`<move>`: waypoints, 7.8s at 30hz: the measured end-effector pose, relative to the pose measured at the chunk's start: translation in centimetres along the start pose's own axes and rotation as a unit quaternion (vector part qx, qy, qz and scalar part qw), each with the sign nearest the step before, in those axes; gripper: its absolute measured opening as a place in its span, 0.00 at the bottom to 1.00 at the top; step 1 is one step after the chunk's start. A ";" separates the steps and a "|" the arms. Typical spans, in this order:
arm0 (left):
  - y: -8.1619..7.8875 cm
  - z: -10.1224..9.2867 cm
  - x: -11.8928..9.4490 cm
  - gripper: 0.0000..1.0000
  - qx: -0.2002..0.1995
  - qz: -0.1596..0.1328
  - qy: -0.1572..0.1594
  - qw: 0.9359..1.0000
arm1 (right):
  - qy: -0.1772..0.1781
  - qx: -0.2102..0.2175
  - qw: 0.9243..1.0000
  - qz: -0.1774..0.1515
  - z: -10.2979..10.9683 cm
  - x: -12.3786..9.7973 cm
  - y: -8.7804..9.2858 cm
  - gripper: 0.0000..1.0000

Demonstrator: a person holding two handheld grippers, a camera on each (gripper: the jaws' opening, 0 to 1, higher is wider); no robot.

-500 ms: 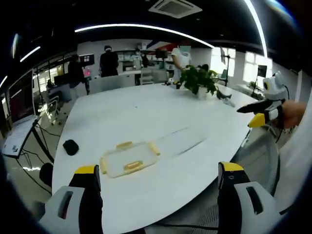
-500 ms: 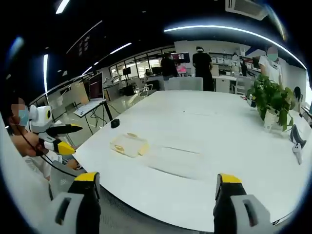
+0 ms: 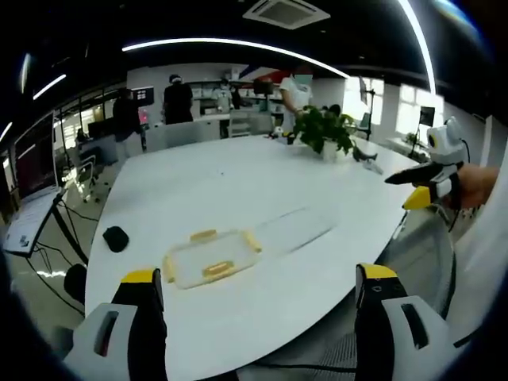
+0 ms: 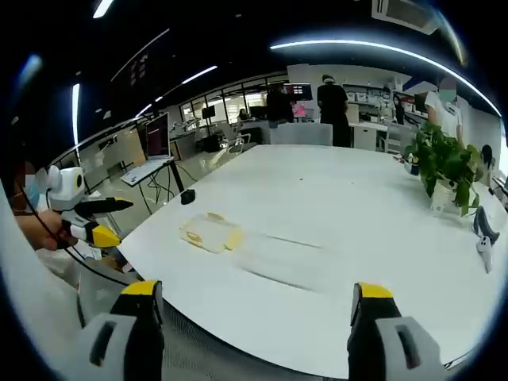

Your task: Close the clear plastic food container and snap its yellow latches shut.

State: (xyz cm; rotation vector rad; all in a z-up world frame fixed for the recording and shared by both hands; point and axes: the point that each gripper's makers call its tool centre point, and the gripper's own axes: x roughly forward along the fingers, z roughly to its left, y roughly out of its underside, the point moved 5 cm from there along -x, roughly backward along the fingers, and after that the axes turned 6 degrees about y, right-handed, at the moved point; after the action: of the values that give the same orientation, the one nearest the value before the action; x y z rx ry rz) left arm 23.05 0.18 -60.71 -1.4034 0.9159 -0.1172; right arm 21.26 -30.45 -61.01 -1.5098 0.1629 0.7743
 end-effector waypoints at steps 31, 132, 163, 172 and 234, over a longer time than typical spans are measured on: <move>0.9 1.7 0.2 0.93 0.040 0.030 0.004 0.999 | -0.036 -0.030 0.999 -0.018 0.9 1.3 -1.4 0.99; 1.2 17.3 9.9 0.75 0.257 0.133 0.234 0.928 | -0.209 -0.327 0.920 0.060 8.0 22.1 -4.8 0.74; 4.3 19.8 12.7 0.62 0.334 0.202 0.287 0.875 | -0.225 -0.430 0.866 0.119 7.6 26.4 -2.2 0.54; 4.8 20.2 13.6 0.60 0.335 0.212 0.299 0.868 | -0.231 -0.443 0.855 0.137 7.4 27.1 -1.8 0.48; 6.6 19.6 15.1 0.36 0.337 0.263 0.338 0.838 | -0.278 -0.469 0.812 0.210 8.1 29.4 -0.6 0.35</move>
State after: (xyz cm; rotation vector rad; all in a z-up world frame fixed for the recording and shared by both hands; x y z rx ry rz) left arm 42.14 8.44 -75.68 -0.3922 1.6208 -0.4905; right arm 40.89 -12.49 -75.91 -2.1004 -0.4117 1.8054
